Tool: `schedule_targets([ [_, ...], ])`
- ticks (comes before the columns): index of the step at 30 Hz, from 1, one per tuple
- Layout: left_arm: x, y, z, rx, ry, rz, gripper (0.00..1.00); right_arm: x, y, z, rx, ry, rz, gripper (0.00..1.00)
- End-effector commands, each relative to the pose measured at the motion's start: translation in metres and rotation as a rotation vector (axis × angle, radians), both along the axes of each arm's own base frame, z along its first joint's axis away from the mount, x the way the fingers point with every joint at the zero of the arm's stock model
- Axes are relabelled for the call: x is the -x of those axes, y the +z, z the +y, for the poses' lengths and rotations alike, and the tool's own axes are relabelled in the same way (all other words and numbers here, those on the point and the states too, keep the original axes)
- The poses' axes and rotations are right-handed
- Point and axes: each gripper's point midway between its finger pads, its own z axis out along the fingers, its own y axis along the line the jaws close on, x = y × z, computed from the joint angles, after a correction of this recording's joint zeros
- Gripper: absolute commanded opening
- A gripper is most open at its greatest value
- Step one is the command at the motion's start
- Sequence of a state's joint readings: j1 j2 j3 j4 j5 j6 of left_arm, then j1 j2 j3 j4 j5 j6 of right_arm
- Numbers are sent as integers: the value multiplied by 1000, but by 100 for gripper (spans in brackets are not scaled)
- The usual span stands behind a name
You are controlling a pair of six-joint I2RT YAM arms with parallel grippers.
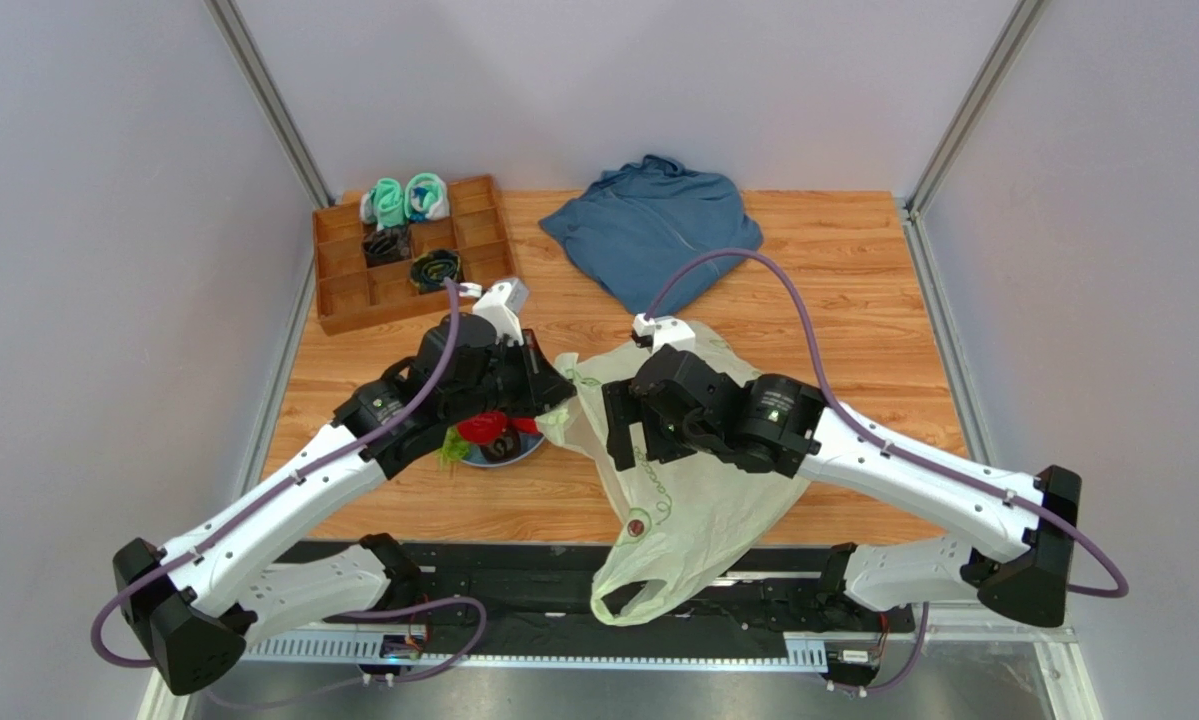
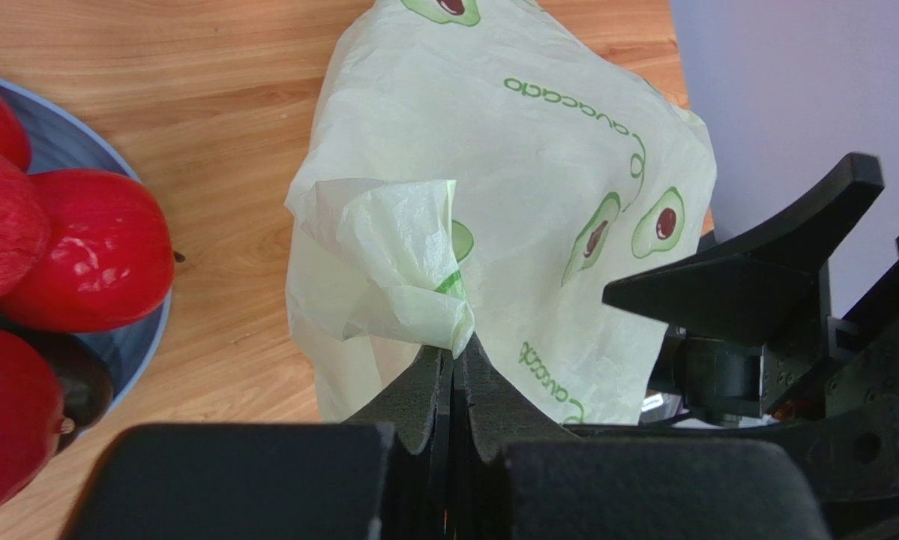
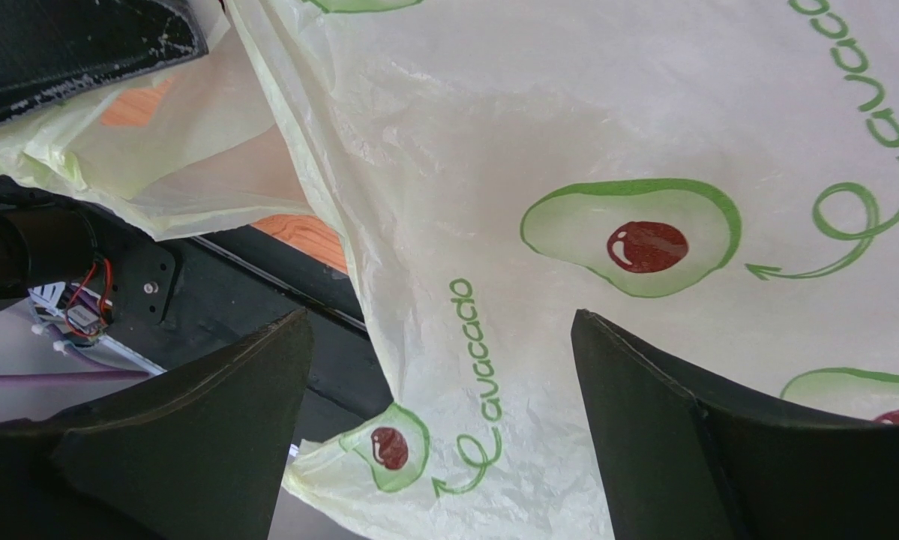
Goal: Place the fruits into the plastic bag
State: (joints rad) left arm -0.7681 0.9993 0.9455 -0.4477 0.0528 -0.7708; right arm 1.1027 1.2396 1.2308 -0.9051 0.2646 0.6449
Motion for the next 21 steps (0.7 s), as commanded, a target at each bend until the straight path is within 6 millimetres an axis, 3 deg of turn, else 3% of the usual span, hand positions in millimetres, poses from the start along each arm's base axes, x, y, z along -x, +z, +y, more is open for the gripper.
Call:
schedule_targets([
  [1, 8, 14, 3, 14, -57, -32, 0, -2, 3, 28, -55, -6, -34, 90],
  [5, 10, 10, 4, 29, -57, -29, 0, -3, -21, 25, 23, -43, -34, 91],
  [12, 18, 7, 5, 28, -77, -14, 0, -8, -27, 28, 93, -23, -121, 90],
  [13, 18, 8, 5, 30, -76, -16, 0, -10, -34, 30, 120, -26, -122, 90],
  [19, 15, 14, 0, 53, -87, -33, 0, -24, -55, 26, 200, -171, -207, 86],
  [21, 15, 18, -2, 52, -101, -39, 0, -31, -63, 14, 313, -211, -245, 84],
])
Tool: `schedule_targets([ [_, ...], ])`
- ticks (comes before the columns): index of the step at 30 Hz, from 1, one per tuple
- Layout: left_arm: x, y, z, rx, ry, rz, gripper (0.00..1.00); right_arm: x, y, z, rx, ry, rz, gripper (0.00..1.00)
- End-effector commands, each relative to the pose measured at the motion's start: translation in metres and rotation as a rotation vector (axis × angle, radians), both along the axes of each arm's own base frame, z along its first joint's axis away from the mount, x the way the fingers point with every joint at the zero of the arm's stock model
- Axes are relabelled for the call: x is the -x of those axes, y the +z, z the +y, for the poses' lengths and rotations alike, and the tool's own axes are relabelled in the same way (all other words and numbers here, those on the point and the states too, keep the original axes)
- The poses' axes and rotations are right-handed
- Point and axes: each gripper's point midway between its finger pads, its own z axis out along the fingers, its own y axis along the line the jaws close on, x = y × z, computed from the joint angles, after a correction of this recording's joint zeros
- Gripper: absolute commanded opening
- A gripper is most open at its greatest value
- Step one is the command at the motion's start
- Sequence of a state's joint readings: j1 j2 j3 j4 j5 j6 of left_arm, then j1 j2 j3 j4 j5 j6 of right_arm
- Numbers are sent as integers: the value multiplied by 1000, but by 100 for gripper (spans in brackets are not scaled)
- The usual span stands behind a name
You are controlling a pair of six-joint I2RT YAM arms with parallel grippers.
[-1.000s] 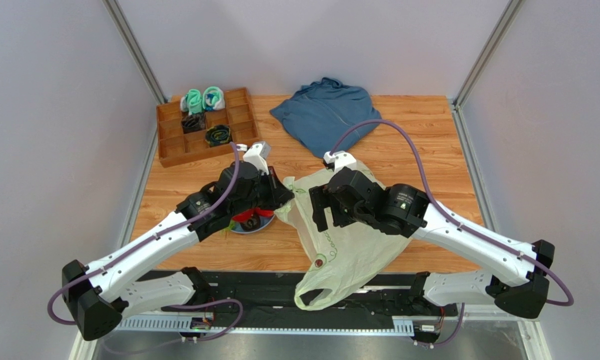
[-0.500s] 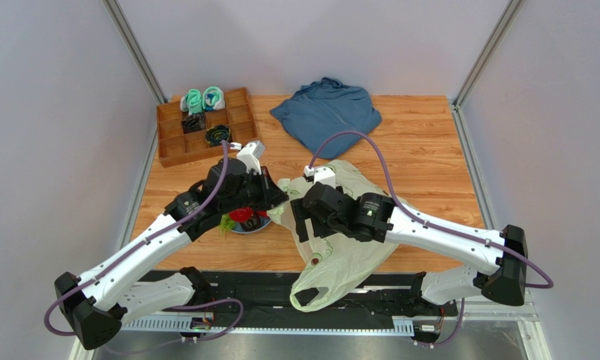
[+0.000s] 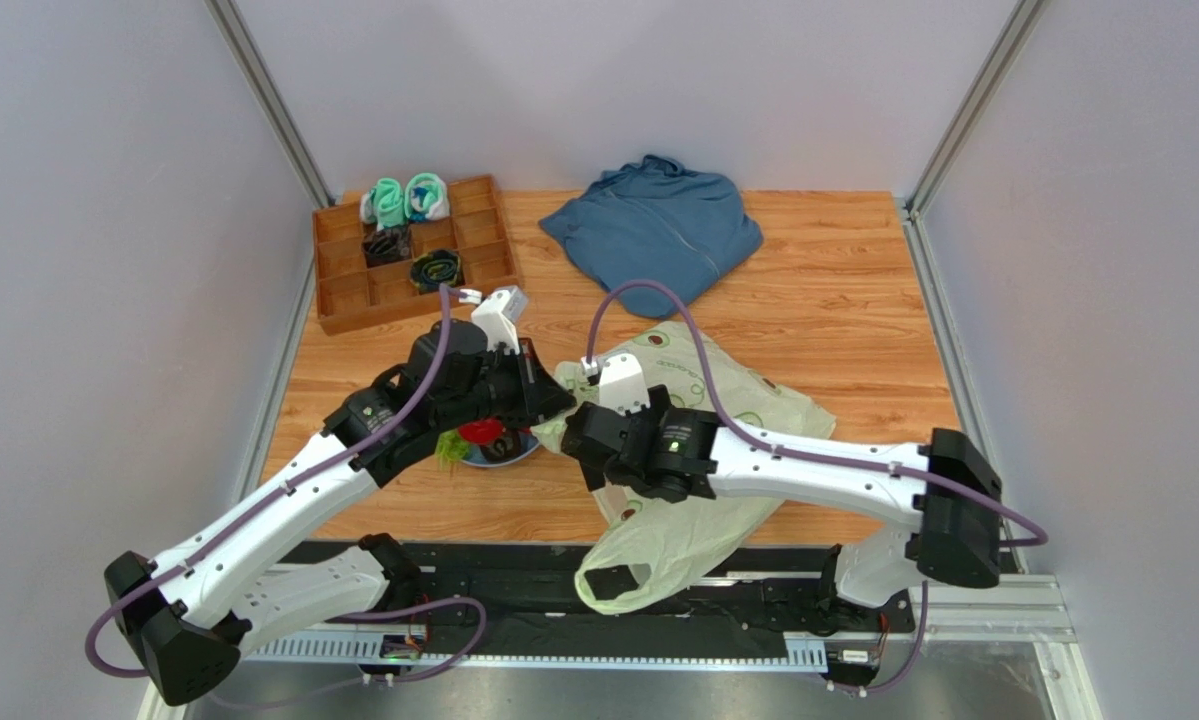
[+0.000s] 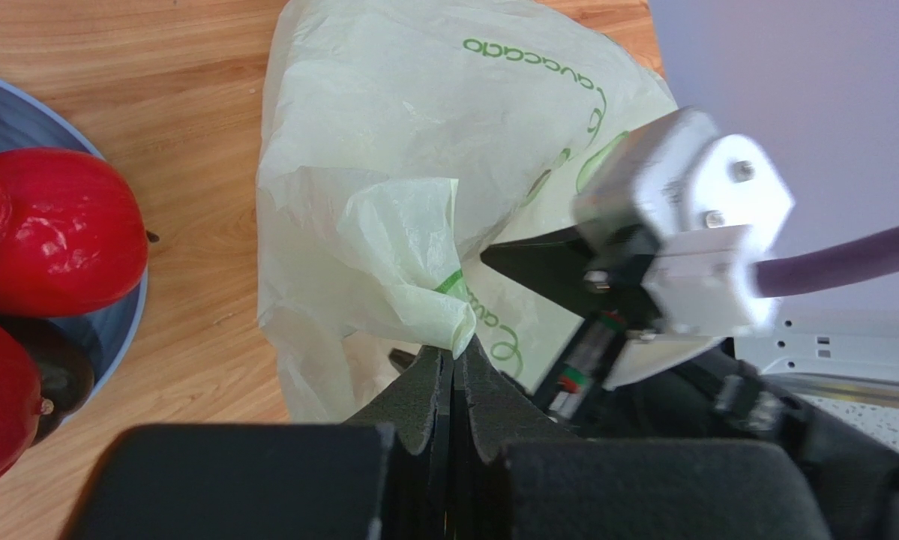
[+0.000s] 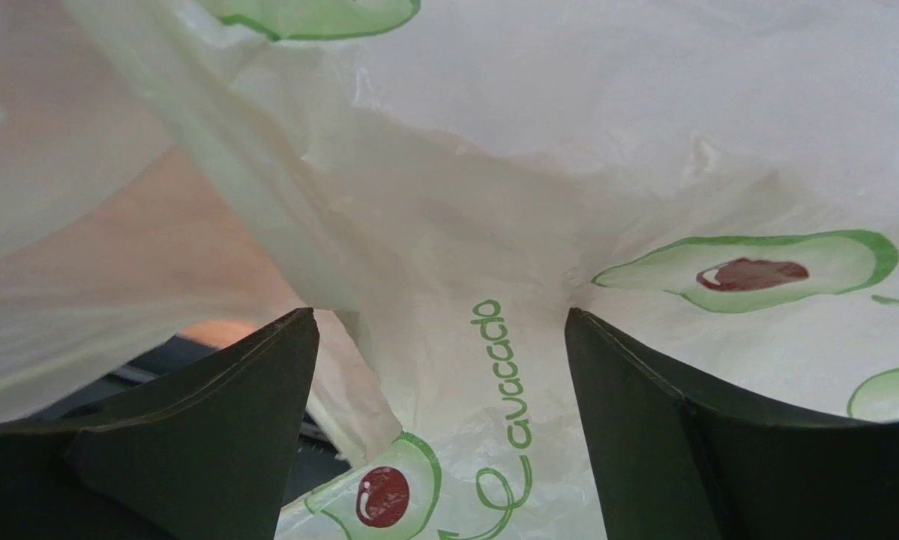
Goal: Place the fruits into the plastic bag
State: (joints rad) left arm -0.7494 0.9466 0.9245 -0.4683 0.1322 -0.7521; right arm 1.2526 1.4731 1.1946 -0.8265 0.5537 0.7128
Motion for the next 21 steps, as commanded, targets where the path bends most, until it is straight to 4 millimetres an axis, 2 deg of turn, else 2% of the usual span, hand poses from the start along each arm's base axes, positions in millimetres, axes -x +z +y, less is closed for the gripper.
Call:
schedule_targets([
  [1, -1, 13, -7, 24, -44, -41, 0, -26, 8, -9, 99, -146, -156, 83],
  [4, -3, 17, -8, 18, -45, -52, 0, -34, 5, -19, 201, -192, -216, 77],
  [6, -4, 23, -8, 22, -49, -66, 0, -39, 6, -25, 242, -219, -256, 66],
  [9, -3, 25, -5, 11, -48, -70, 0, -44, 15, -37, 263, -266, -316, 44],
  [10, -2, 27, -4, 12, -48, -76, 0, -45, 18, -40, 266, -275, -329, 33],
  [13, -2, 25, 5, -27, -36, -90, 0, -48, 32, -47, 252, -291, -362, 15],
  [14, -4, 24, 12, -59, -29, -110, 0, -48, 35, -48, 253, -290, -361, 1],
  [16, -7, 23, 30, -126, 22, -123, 0, -45, 47, -50, 230, -282, -349, 0],
  [20, -15, 36, 44, -192, 28, -214, 0, -30, 71, -44, 131, -188, -253, 0],
  [21, -18, 36, 43, -208, 21, -222, 8, -29, 78, -43, 113, -155, -237, 0],
])
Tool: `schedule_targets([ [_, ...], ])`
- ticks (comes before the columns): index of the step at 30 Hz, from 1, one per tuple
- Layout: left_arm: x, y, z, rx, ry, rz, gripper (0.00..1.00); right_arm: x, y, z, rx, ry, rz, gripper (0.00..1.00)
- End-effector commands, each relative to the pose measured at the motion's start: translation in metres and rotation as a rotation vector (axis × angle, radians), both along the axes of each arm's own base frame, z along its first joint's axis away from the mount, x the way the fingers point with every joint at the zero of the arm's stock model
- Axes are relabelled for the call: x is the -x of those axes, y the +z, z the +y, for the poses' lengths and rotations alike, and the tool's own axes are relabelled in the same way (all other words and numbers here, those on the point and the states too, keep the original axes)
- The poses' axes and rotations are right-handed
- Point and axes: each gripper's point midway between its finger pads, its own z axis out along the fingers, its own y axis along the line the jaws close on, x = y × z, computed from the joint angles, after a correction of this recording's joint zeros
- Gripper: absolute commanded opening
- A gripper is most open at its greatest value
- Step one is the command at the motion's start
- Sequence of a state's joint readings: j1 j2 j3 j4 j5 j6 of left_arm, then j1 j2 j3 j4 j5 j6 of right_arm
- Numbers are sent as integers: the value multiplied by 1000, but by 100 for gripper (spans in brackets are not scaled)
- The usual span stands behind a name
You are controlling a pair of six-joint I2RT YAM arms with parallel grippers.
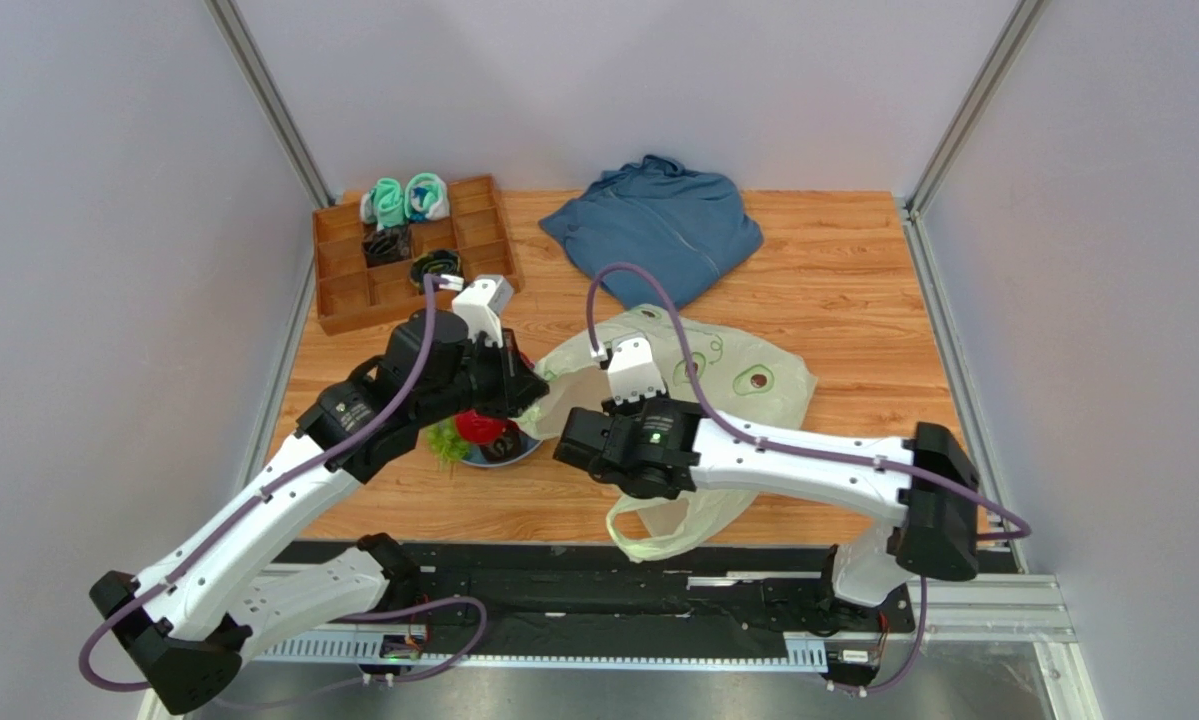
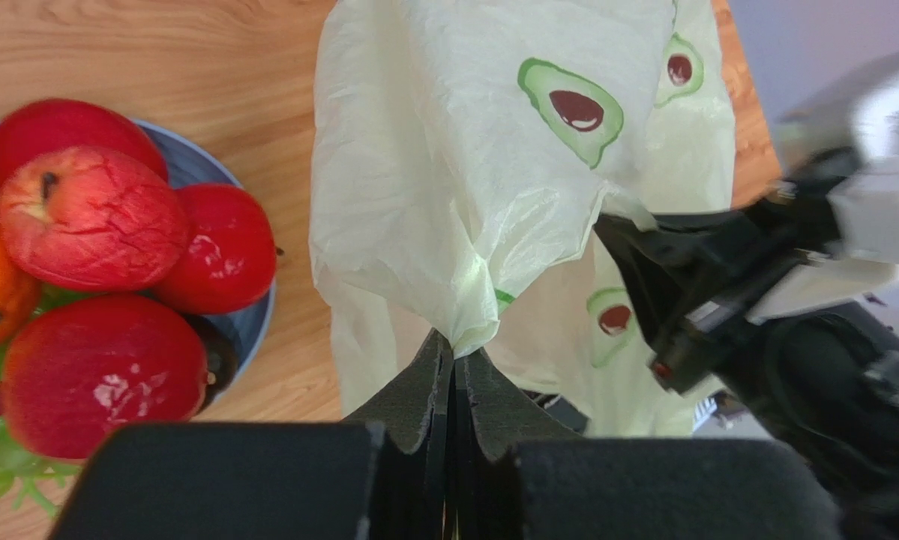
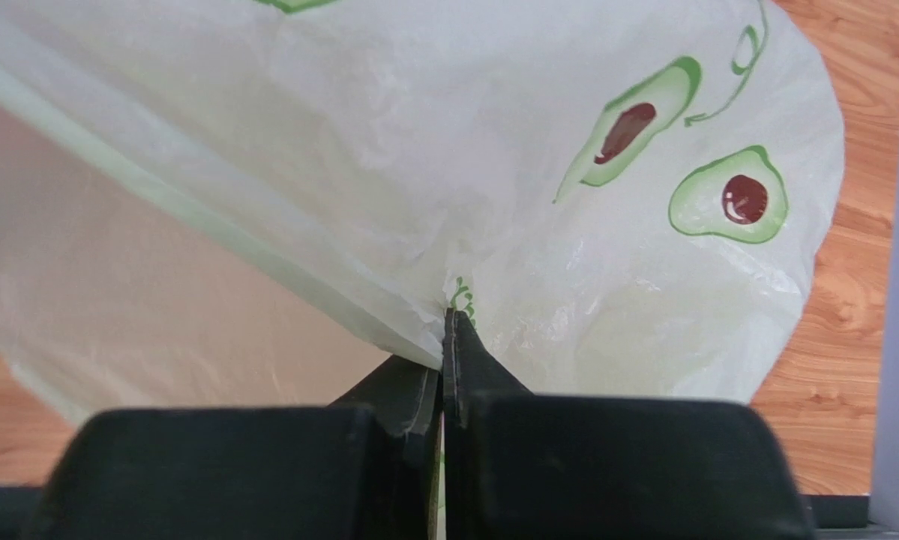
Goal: Place the fruits into the plastic bag
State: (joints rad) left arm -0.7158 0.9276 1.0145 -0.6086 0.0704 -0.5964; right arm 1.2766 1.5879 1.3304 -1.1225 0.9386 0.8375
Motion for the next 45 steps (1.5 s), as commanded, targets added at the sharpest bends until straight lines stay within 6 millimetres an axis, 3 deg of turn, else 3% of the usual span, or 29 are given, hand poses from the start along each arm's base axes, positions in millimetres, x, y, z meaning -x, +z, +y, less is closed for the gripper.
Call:
schedule_targets([
  [1, -14, 26, 14, -89, 2, -134, 17, 7, 59, 4, -193, 79, 28, 0],
  [2, -17, 35, 15, -113, -14, -160, 29, 13, 69, 5, -263, 106, 59, 0],
  [3, -24, 31, 16, -159, -2, -153, 50, 14, 75, 4, -287, 129, 69, 0],
  [6, -35, 42, 33, -265, 57, -170, 76, 13, 92, -3, -409, 136, 120, 0],
  [10, -24, 78, 46, -239, 55, -263, 85, 7, 106, -9, -515, 139, 159, 0],
  [12, -8, 106, 50, -152, 37, -339, 98, 3, 107, -10, -533, 128, 159, 0],
  [14, 11, 128, 56, -59, 17, -409, 99, -1, 106, -12, -540, 114, 166, 0],
  [17, 33, 134, 63, 32, 0, -438, 99, -4, 111, -6, -578, 124, 179, 0],
  [21, 59, 111, 65, 107, -45, -397, 99, -6, 124, -2, -629, 140, 178, 0],
  [22, 63, 94, 62, 119, -56, -352, 99, -4, 127, 0, -641, 149, 185, 0],
  [24, 73, 88, 68, 165, -42, -336, 99, -4, 135, 0, -664, 158, 180, 0],
  [26, 75, 69, 78, 147, 7, -300, 98, -3, 141, 0, -683, 164, 177, 0],
  [30, 67, 35, 109, 28, 185, -190, 96, -2, 145, -2, -704, 155, 169, 0],
  [31, 65, 24, 124, -38, 255, -162, 96, -2, 144, -4, -702, 151, 169, 0],
  [34, 59, 14, 138, -130, 332, -112, 96, -1, 142, -6, -710, 140, 172, 0],
  [45, 27, -16, 128, -312, 381, 0, 99, 6, 139, -14, -730, 130, 175, 0],
])
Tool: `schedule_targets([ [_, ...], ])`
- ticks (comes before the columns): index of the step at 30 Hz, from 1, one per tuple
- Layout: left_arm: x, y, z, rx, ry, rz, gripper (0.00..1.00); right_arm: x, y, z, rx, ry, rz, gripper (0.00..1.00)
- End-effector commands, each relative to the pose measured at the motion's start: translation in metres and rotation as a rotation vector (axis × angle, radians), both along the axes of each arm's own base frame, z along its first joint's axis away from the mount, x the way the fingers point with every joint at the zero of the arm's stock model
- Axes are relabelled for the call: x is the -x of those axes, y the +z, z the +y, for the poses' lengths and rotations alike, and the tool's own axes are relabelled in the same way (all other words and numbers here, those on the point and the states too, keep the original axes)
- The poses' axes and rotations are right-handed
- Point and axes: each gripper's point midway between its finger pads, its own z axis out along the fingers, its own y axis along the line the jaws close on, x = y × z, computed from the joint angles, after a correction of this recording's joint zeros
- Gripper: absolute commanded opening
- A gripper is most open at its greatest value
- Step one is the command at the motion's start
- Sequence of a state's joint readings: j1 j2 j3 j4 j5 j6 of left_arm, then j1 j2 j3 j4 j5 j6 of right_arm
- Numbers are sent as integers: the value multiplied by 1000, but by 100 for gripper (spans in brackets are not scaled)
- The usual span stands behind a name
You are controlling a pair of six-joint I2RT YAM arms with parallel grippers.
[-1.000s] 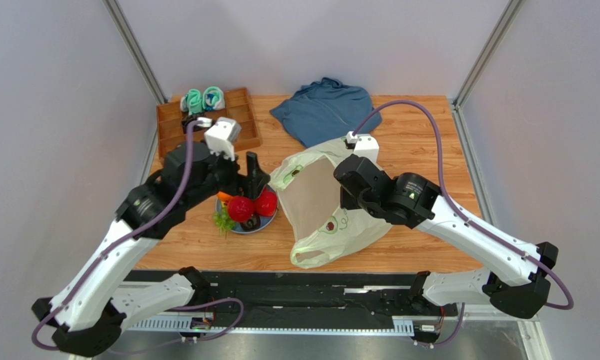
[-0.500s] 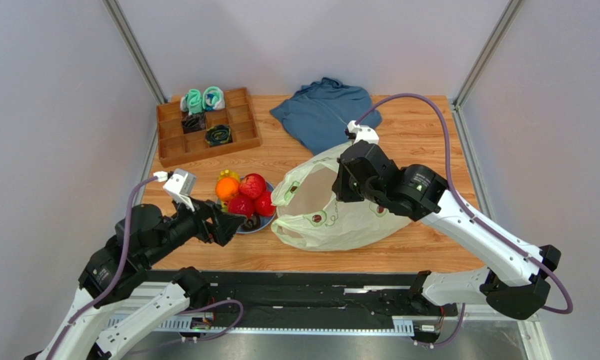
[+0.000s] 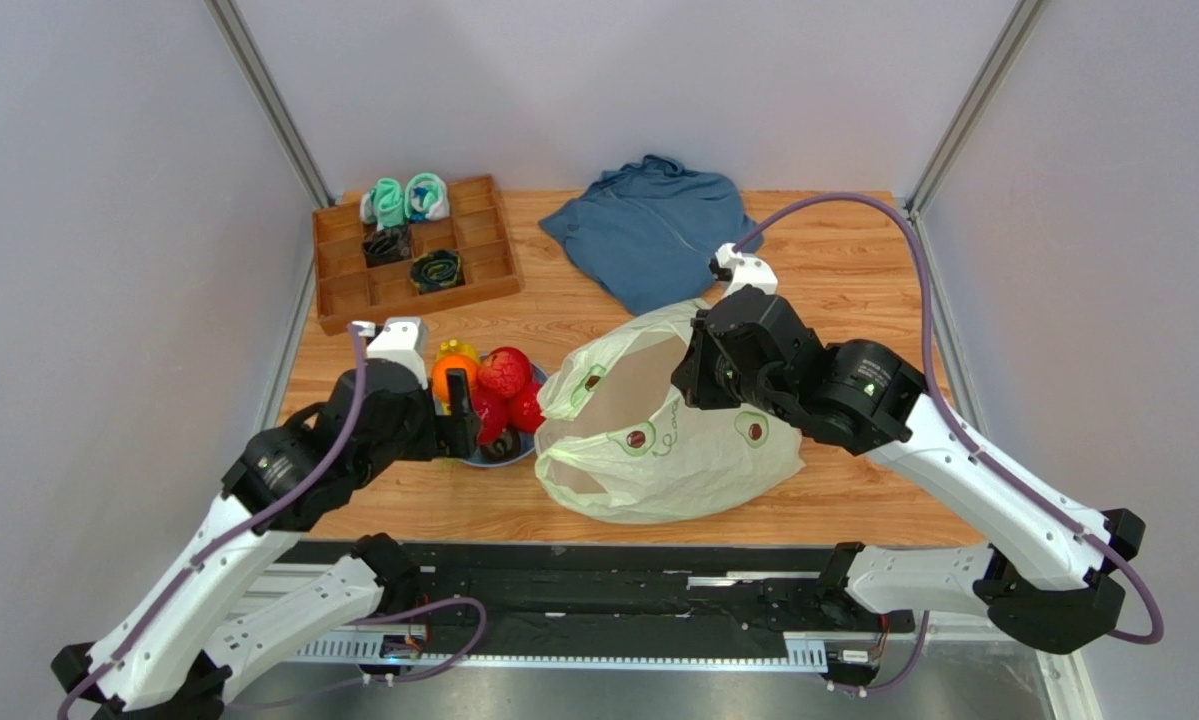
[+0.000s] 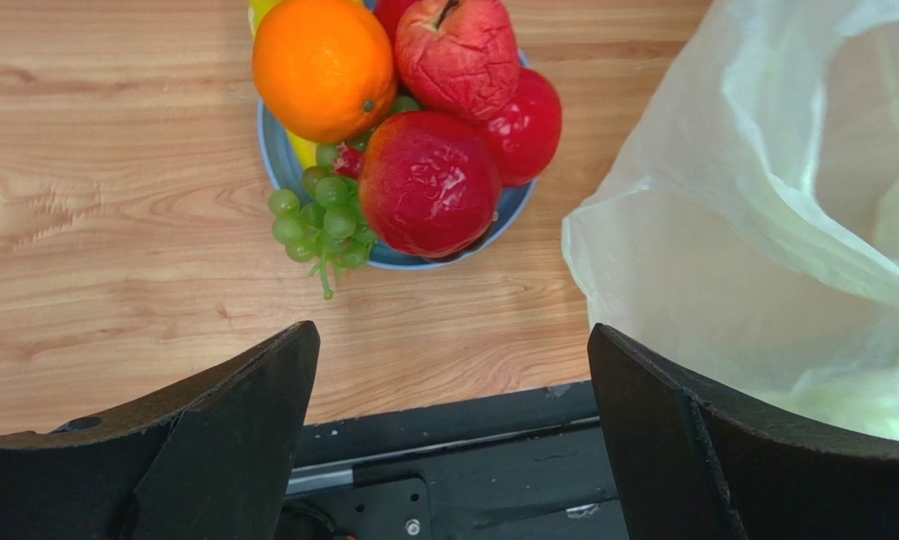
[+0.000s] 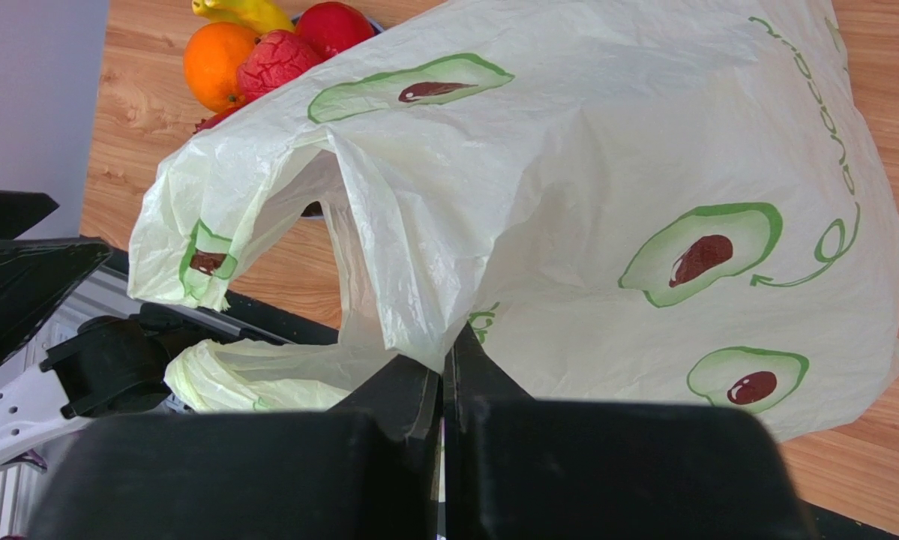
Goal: Place the fruits into the plastic bag
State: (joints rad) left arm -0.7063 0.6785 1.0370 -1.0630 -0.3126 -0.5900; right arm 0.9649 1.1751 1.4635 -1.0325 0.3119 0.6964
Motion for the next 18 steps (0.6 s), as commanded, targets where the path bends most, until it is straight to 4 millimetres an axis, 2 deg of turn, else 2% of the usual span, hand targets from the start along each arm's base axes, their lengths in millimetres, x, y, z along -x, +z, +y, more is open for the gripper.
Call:
schedule_targets([
  [1, -11, -2, 0, -17, 56, 21, 99, 1, 9, -2, -56, -16, -15, 0],
  [5, -20, -12, -4, 37, 77, 40, 99, 4, 7, -2, -80, -20, -7, 0],
  [12, -34, -30, -22, 100, 25, 82, 98, 7, -2, 2, -96, -5, 14, 0],
  [18, -42, -46, -26, 147, 41, 128, 99, 9, -4, 4, -106, 5, 22, 0],
])
